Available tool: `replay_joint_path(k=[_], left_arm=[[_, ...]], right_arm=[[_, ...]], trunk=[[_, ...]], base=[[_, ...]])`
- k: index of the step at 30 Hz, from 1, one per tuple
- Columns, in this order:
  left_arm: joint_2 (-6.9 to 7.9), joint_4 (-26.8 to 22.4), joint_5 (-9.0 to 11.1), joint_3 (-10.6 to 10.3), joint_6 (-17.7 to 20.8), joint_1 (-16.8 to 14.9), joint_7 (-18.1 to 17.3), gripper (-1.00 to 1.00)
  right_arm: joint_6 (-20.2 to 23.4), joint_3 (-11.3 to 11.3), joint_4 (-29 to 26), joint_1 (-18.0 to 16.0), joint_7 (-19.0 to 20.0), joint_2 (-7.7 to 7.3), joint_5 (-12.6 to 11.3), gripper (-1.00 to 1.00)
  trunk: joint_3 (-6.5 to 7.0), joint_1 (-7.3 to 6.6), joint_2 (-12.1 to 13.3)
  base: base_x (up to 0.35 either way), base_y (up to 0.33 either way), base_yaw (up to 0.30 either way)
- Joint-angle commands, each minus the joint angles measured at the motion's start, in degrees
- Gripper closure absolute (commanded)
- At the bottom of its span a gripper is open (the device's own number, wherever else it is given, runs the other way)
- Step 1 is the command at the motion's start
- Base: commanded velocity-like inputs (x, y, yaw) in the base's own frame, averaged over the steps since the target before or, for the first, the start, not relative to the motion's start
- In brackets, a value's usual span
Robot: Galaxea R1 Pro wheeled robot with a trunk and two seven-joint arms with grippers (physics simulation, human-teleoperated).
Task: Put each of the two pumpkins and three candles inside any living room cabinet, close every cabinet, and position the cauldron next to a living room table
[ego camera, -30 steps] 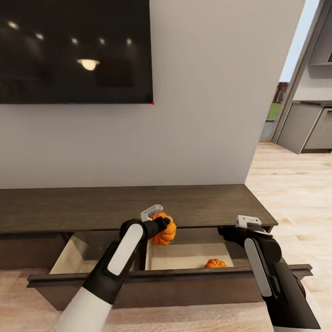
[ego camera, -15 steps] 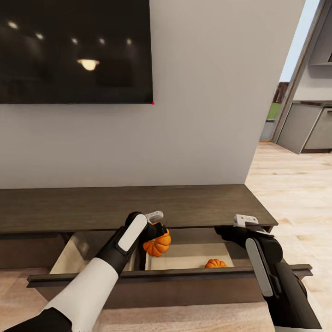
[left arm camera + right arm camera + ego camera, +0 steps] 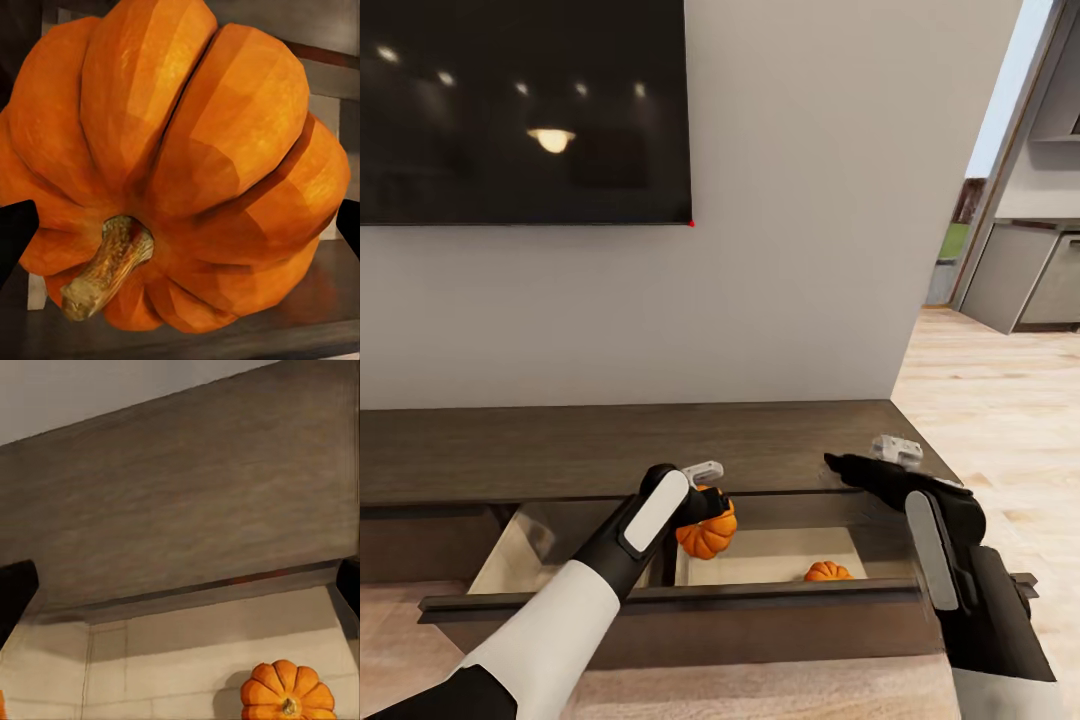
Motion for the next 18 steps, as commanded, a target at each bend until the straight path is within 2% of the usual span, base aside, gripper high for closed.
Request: replay_joint_path(k=[1,2,6,7,8,12,14,15,18], left_arm=[[0.00,0.0,0.5,-0.2,-0.1,0.0,0.6,1.00],[0.00,-0.1,0.5,-0.3,-0.1,0.0,0.6,1.00],[0.00,-0.2,0.6,-0.4,-0.1,0.0,0.6,1.00],[0.00,-0.2,0.6,-0.5,-0.1,0.0,0.6,1.00],[0.00,-0.5,0.5,-1.3,-0.1,0.0,0.7,1.00],[0.00,-0.5,0.5,-1.4,-0.1,0.0,0.8,1.00],[0.00,-0.5,0.5,-1.4,-0.1,0.0,0.8,1.00],[0.00,-0.5,0.6,-1.4,0.0,0.0,0.8,1.00],[0.00,-0.5,0.7,-1.4,0.1,0.0,0.8,1.00]], right_arm=[[7.4,-7.4,2.1,-16.2,0.1,0.03,-6.8,-1.00],[7.7,-8.4,2.2,-18.6,0.1,0.04,-9.0,-1.00],[7.7,-9.3,1.8,-19.6,0.4,0.05,-13.0,-1.00],[7.7,-9.3,1.6,-19.2,0.4,0.05,-13.6,-1.00],[7.7,-9.4,0.2,-13.9,3.5,-0.19,-17.8,-1.00],[7.7,-9.5,0.0,-12.9,5.6,-0.54,-18.6,-1.00],[7.7,-9.5,0.0,-12.3,7.1,-1.56,-18.9,-1.00],[7.7,-9.6,0.0,-11.4,13.6,-3.00,-18.9,-1.00],[7.7,-9.8,0.0,-11.1,19.5,-3.52,-18.9,-1.00]], trunk=[[-0.06,-0.01,0.0],[-0.06,-0.01,0.0],[-0.06,-0.01,0.0],[-0.06,-0.01,0.0],[-0.06,-0.01,0.0],[-0.06,-0.01,0.0],[-0.06,-0.01,0.0],[-0.06,-0.01,0.0],[-0.07,-0.01,0.0]], base=[[0.000,0.000,0.000],[0.000,0.000,0.000],[0.000,0.000,0.000],[0.000,0.000,0.000],[0.000,0.000,0.000],[0.000,0.000,0.000],[0.000,0.000,0.000],[0.000,0.000,0.000],[0.000,0.000,0.000]])
